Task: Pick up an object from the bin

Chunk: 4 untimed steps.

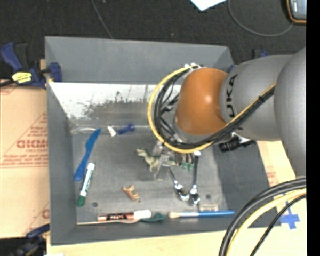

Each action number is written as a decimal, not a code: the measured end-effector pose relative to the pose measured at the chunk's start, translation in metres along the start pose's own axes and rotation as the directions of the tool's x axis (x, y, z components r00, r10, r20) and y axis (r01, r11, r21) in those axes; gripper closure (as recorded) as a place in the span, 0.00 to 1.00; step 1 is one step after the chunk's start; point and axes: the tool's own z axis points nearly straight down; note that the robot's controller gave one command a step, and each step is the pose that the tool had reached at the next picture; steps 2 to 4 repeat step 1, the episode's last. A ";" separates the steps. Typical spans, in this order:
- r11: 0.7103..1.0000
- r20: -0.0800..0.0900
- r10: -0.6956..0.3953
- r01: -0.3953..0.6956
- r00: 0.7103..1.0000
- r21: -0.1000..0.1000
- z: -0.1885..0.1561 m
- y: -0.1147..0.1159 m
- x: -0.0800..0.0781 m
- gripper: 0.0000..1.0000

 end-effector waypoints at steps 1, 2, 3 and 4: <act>1.000 0.002 0.000 0.000 1.000 0.000 -0.022 0.000 -0.001 1.00; 1.000 0.002 0.000 0.000 1.000 0.000 -0.022 0.000 -0.001 1.00; 1.000 0.002 0.000 0.000 1.000 0.000 -0.022 0.000 -0.001 1.00; 1.000 0.002 0.000 0.000 1.000 0.000 -0.022 0.000 -0.001 1.00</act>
Offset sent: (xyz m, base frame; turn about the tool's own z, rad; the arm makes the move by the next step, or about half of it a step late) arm 0.0005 -0.0003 0.0389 -0.0001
